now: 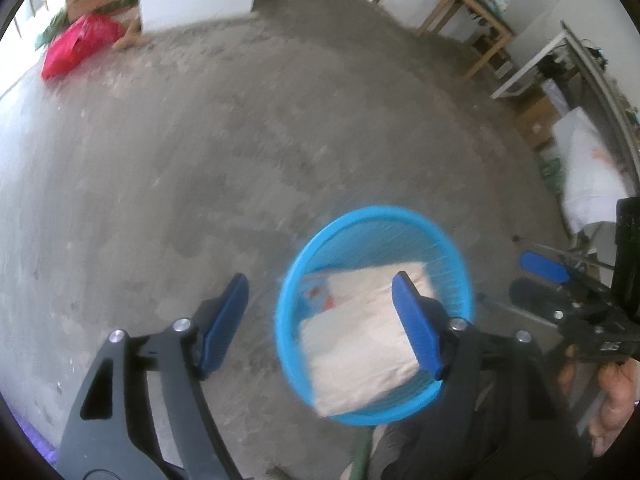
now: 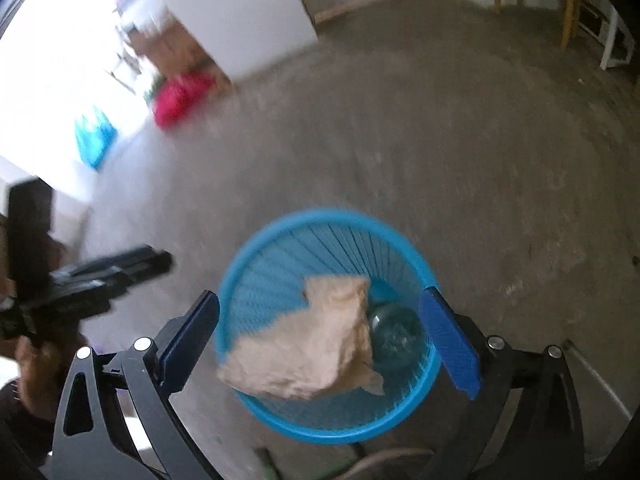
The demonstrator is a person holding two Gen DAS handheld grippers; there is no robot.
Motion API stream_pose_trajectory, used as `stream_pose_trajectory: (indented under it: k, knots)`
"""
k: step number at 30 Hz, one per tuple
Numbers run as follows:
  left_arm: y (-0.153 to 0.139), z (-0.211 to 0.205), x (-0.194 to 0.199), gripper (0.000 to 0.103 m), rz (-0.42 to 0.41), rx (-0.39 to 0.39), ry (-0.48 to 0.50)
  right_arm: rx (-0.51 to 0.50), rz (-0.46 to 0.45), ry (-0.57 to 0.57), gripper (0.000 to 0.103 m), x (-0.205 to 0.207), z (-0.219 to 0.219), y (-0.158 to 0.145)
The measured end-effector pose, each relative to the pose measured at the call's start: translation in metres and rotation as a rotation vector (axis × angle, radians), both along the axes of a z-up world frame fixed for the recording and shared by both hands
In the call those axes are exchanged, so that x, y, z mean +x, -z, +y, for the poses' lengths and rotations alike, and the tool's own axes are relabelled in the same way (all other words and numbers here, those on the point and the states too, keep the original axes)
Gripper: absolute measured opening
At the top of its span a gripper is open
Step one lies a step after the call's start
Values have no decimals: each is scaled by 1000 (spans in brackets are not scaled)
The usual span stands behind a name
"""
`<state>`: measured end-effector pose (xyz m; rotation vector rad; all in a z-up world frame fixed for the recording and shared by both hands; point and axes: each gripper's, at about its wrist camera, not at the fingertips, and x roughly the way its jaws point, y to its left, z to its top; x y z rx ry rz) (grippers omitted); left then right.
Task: Collect trash
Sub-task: 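Move both open grippers back over the table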
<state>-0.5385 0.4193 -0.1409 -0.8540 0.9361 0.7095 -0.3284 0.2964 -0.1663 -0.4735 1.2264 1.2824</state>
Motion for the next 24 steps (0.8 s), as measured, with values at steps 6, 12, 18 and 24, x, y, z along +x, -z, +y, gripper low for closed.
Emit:
stream_pose_trajectory:
  k: [6, 12, 18, 24]
  knots:
    - [-77, -22, 68, 76, -100, 132, 120, 148, -15, 82, 97, 49, -53, -86]
    - [-154, -68, 166, 79, -242, 233, 289, 297, -190, 255, 97, 135, -168, -211]
    - [-211, -144, 264, 80, -358, 271, 510, 211, -393, 539, 97, 245, -344, -278]
    - [-214, -207, 313, 82, -384, 234, 643, -16, -349, 755, 97, 360, -500, -265]
